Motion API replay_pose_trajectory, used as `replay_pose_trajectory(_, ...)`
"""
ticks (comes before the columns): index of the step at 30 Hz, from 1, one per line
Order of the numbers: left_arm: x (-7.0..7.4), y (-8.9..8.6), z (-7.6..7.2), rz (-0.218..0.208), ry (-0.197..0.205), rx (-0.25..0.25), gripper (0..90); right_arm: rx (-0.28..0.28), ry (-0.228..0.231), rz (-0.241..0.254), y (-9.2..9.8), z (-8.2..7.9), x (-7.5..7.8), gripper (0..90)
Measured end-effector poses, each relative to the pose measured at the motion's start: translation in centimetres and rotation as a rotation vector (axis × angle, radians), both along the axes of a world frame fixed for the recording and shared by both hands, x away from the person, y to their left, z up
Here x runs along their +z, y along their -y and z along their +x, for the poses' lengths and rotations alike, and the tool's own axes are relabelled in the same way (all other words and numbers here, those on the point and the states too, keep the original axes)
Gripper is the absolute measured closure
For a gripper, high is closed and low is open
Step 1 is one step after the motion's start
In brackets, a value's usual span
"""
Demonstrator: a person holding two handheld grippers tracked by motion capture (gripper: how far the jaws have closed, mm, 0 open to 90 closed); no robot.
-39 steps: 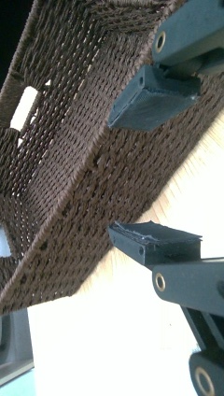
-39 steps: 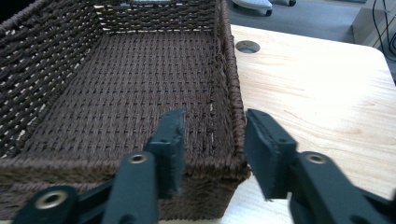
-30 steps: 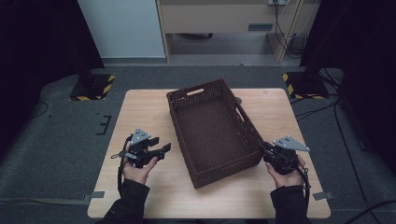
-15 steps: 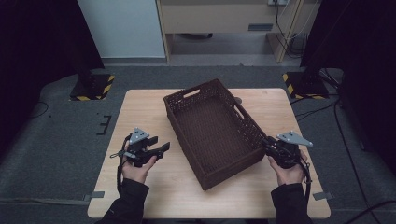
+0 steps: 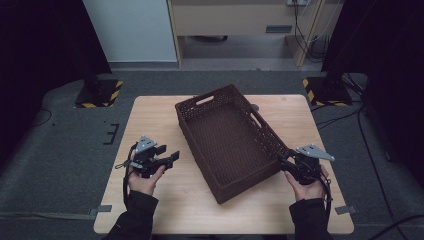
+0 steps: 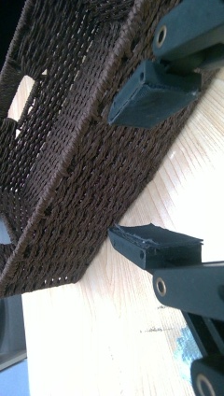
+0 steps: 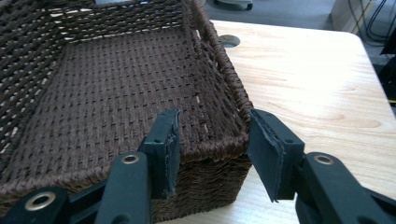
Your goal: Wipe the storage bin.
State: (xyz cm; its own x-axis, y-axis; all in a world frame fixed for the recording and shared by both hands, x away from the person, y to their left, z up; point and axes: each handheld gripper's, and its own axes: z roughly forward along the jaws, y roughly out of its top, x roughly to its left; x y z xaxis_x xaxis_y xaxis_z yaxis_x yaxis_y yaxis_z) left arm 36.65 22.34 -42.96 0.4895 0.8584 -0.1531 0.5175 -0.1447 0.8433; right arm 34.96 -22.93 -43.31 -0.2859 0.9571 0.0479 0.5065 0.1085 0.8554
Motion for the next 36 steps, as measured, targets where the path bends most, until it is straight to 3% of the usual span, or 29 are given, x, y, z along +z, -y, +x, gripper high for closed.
replay_pose_trajectory(7, 0.1, -0.1, 0.0, -0.004, 0.005, 0.001, 38.1, -0.007, 0.024, 0.012, 1.0, 1.1, -0.5, 53.3)
replay_pose_trajectory(11, 0.1, -0.2, 0.1, -0.004, 0.002, 0.005, 38.1, -0.024, 0.014, 0.027, 1.3, 1.8, -0.6, 46.6)
replay_pose_trajectory(16, 0.1, -0.5, 0.2, -0.006, 0.002, 0.012, 38.0, -0.033, 0.025, 0.014, 0.7, 1.3, -0.3, 43.1)
replay_pose_trajectory(21, 0.1, -0.7, 0.3, -0.009, 0.005, 0.017, 37.7, -0.051, 0.004, 0.016, 0.1, 1.4, -0.7, 39.2)
replay_pose_trajectory(31, 0.2, -1.5, 0.9, -0.008, 0.007, 0.043, 37.0, -0.080, 0.011, 0.002, 0.5, 3.2, -1.1, 39.2)
replay_pose_trajectory(36, 0.2, -1.8, 1.1, -0.008, 0.011, 0.052, 36.8, -0.084, 0.016, 0.015, 0.2, 2.8, -0.9, 35.3)
